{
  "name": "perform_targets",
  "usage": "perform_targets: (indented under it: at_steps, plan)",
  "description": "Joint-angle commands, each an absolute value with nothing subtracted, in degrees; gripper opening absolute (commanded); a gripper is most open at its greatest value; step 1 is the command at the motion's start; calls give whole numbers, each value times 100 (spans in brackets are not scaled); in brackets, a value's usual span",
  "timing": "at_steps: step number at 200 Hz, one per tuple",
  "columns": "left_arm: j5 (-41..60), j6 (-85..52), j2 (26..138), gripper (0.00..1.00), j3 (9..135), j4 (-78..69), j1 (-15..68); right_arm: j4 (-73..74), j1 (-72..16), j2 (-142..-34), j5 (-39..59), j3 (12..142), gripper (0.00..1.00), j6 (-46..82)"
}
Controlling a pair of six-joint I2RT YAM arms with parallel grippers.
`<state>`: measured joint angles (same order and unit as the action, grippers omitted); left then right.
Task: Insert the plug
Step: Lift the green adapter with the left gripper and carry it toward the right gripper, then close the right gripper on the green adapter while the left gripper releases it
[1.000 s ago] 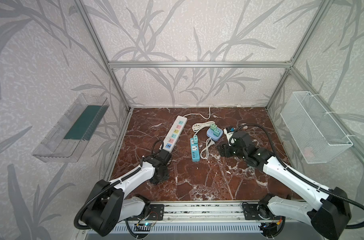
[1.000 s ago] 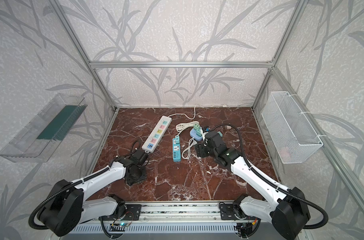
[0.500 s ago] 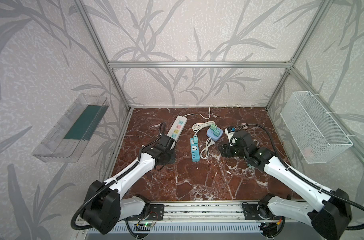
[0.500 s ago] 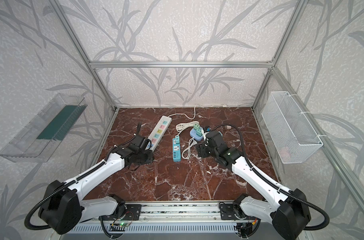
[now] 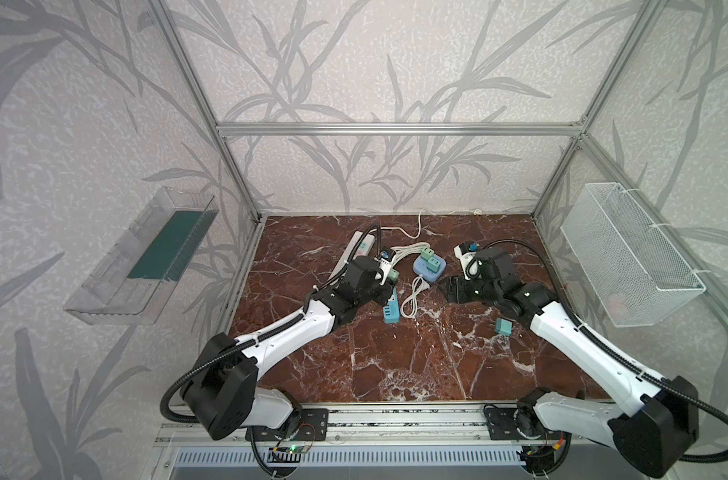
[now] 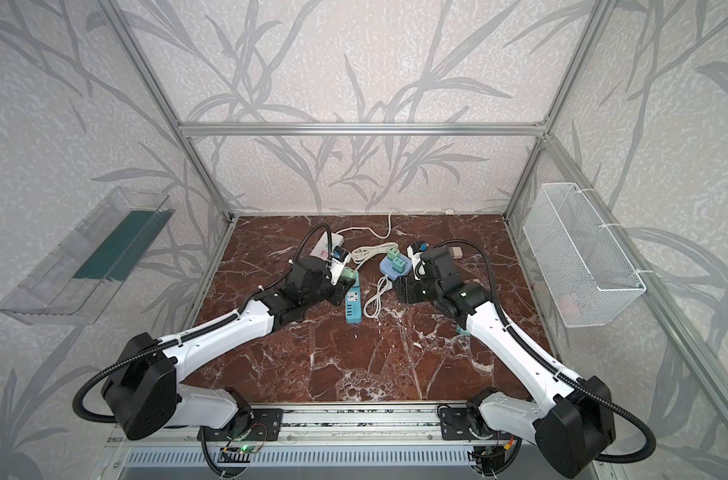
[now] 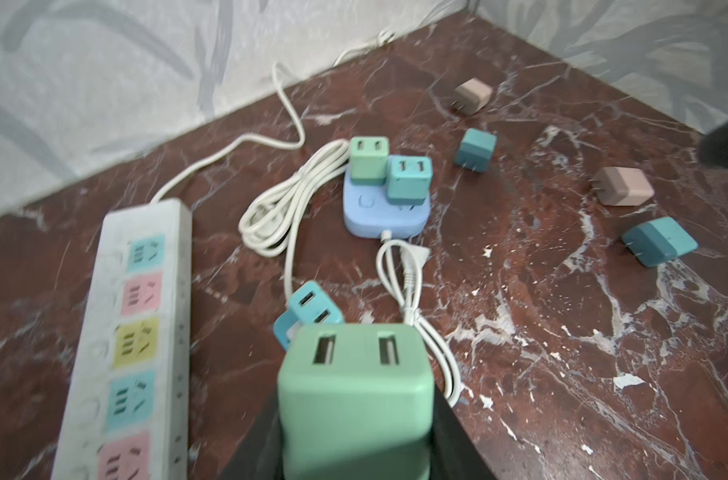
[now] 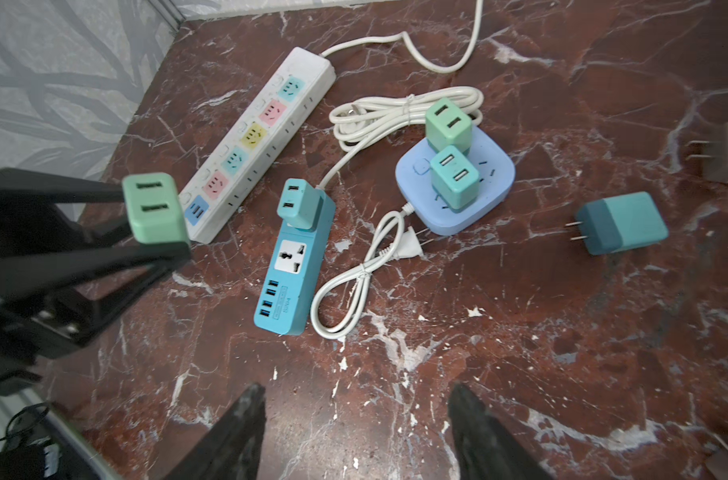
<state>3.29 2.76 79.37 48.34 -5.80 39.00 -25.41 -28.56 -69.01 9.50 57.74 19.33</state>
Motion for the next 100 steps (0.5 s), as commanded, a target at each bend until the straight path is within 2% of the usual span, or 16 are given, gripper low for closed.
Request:
perform_targets:
  at_steps: [1, 18, 56, 100]
  plan:
    - [578, 1365, 7715, 16, 4224, -2251, 4056, -2472, -2852, -7084, 1691, 6128, 67, 2127]
    - [511, 1682, 7715, 10, 3920, -2746, 4208, -2236, -2856, -7252, 2132, 6243, 64, 2306]
    - [556, 1945, 7717, 10, 3884, -2772, 4388, -1909, -3075, -7631, 2497, 6463, 56, 2490]
    - [576, 2017, 7717, 7, 3981, -2496, 4518, -1879, -3355, -8003, 2600, 6618, 58, 2426]
